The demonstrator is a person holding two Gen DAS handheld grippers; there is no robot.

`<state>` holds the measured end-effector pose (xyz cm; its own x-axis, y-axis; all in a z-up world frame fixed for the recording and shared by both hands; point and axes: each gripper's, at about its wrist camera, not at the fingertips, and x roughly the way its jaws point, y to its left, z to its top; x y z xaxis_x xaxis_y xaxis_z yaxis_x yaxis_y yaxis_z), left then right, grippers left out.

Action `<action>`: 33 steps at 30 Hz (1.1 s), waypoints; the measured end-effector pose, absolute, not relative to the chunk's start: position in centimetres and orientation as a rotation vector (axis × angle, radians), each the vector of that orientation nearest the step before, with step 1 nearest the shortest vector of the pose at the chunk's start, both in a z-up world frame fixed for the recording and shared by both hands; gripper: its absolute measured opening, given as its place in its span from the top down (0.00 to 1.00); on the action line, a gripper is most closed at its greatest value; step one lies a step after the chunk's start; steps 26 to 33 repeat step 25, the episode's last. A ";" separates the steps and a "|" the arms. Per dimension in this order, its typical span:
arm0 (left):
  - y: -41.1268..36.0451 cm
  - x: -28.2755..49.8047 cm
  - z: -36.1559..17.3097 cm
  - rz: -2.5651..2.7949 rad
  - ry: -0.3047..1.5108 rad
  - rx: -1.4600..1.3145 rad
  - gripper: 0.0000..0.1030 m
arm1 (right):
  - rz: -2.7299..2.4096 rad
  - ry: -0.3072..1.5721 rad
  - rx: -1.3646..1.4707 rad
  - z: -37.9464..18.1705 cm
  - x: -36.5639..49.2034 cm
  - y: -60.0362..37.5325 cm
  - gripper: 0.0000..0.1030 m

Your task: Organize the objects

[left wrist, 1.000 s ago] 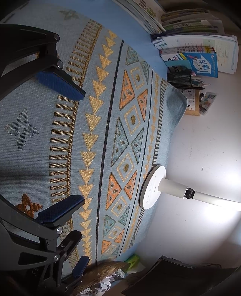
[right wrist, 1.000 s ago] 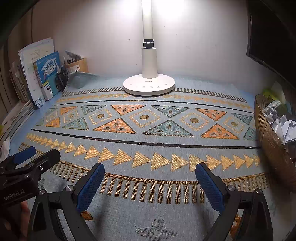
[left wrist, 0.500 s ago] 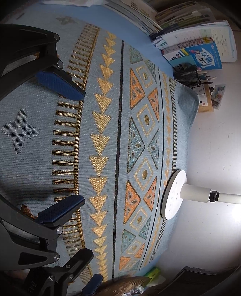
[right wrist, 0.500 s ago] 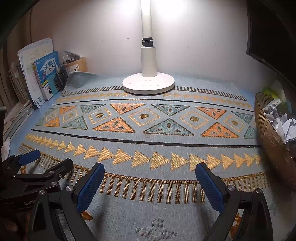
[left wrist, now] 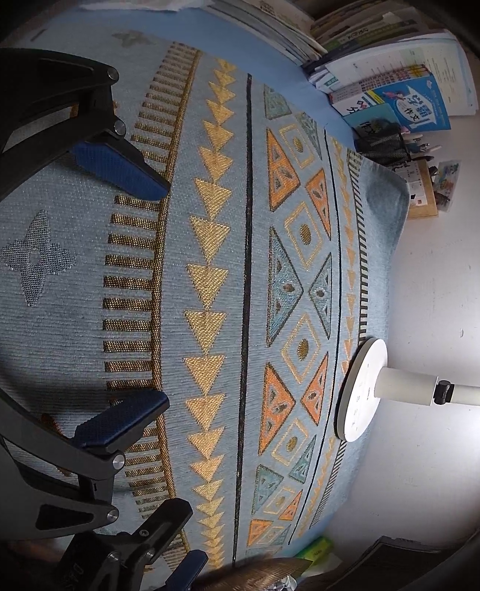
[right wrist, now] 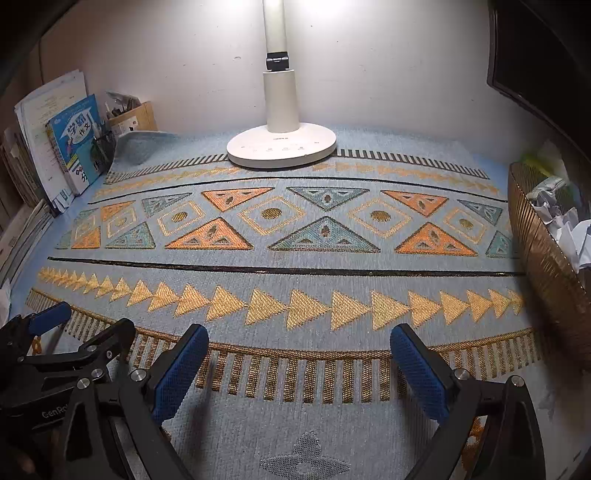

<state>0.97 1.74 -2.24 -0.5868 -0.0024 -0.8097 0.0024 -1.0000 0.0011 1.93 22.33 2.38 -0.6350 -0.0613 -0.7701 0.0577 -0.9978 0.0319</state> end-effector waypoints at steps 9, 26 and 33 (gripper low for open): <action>1.6 0.8 -2.2 -2.797 0.003 1.428 0.00 | -2.771 -0.006 1.329 2.3 1.8 22.2 0.04; 1.5 0.7 -2.1 -2.805 0.004 1.430 0.00 | -2.763 -0.032 1.376 1.9 1.4 22.5 0.04; 1.5 0.7 -2.1 -2.805 0.004 1.430 0.00 | -2.763 -0.032 1.376 1.9 1.4 22.5 0.04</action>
